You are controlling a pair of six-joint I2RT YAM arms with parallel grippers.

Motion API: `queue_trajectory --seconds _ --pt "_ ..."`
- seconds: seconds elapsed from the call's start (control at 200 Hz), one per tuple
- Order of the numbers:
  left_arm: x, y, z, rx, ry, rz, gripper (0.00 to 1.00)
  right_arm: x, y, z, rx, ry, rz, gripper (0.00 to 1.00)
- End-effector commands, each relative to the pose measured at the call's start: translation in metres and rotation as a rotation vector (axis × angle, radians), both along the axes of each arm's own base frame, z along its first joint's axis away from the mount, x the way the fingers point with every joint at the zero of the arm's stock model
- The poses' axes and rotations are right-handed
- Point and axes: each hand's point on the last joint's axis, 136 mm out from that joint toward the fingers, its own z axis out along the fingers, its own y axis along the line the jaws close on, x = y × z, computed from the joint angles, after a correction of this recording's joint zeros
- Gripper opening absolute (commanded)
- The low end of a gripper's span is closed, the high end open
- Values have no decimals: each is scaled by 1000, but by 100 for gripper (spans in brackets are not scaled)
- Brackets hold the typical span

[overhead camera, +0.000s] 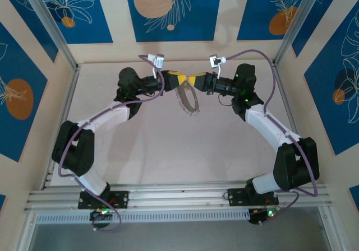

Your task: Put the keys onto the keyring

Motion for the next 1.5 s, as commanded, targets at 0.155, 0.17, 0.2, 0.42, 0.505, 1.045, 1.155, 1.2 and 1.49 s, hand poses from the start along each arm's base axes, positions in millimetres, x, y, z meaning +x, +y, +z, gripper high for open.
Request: queue_trajectory --seconds 0.155,0.17,0.2,0.42,0.505,1.045,1.155,1.2,1.49 --pt "-13 0 28 -54 -81 -37 0 -8 -12 21 31 -72 6 42" --pt "-13 0 28 -54 -81 -38 0 -9 -12 21 31 -72 10 43" --pt "-14 0 28 -54 -81 -40 0 -9 -11 20 31 -69 17 43" --pt "-15 0 29 -55 -79 -41 0 -10 3 16 34 -66 68 44" --pt "-16 0 30 -56 -80 -44 0 -11 8 16 33 -68 84 44" --pt "-14 -1 24 -49 -70 -43 0 -13 12 12 30 -71 112 0" --pt "-14 -1 25 -52 -71 -41 0 -12 9 13 31 -71 104 0" --pt "-13 -1 26 -52 -69 -40 0 -12 8 13 31 -72 102 0" --pt "-10 2 28 -49 -67 -28 22 -10 1 11 17 -68 84 0"
